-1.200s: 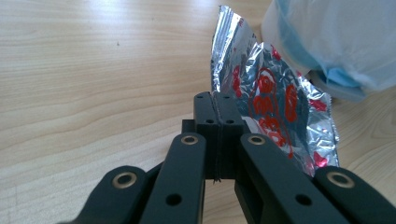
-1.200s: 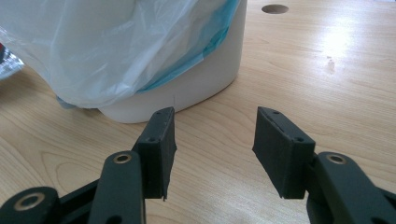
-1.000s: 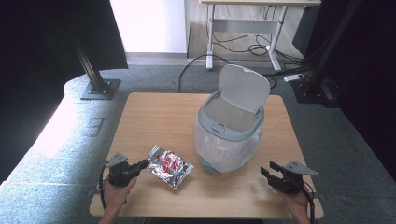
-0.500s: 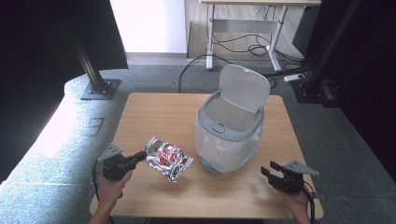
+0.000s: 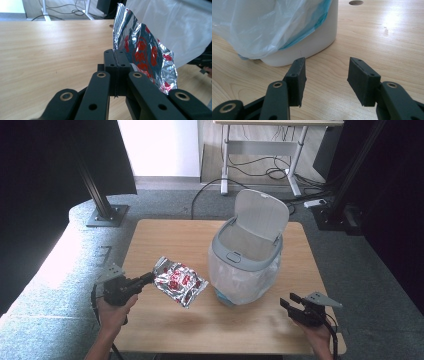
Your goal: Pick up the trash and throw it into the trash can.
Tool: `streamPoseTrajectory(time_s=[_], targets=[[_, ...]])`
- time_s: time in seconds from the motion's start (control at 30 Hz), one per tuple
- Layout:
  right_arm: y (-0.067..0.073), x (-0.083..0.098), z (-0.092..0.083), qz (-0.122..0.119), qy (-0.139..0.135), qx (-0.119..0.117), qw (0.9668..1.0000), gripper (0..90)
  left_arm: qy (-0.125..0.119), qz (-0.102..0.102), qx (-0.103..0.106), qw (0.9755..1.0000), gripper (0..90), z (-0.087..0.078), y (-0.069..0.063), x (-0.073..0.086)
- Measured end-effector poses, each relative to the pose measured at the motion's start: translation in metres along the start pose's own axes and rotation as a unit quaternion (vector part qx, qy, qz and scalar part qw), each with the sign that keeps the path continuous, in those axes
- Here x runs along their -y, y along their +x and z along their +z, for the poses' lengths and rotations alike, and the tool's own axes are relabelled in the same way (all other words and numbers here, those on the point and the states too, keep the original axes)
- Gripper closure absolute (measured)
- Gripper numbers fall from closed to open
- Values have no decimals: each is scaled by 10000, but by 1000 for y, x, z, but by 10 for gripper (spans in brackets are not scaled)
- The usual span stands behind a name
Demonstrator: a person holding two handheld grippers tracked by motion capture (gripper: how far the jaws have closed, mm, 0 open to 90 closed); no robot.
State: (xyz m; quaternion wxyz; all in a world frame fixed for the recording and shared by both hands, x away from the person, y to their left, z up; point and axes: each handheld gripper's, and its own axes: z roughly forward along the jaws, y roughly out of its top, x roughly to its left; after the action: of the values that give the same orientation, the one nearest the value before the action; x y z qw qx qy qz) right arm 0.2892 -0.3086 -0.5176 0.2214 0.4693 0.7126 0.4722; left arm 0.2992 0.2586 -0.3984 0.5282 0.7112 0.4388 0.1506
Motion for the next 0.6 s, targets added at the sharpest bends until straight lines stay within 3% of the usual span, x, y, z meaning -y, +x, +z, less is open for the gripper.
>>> streamPoseTrajectory(time_s=[0.33, 0.6], targets=[[1, 2, 4, -61, 94, -15, 9999, 477, -130, 123, 89, 9998, 900, -8, -5, -28], [1, 4, 7, -70, 164, -26, 9998, 476, -239, 81, 211, 9995, 900, -18, -5, -44]])
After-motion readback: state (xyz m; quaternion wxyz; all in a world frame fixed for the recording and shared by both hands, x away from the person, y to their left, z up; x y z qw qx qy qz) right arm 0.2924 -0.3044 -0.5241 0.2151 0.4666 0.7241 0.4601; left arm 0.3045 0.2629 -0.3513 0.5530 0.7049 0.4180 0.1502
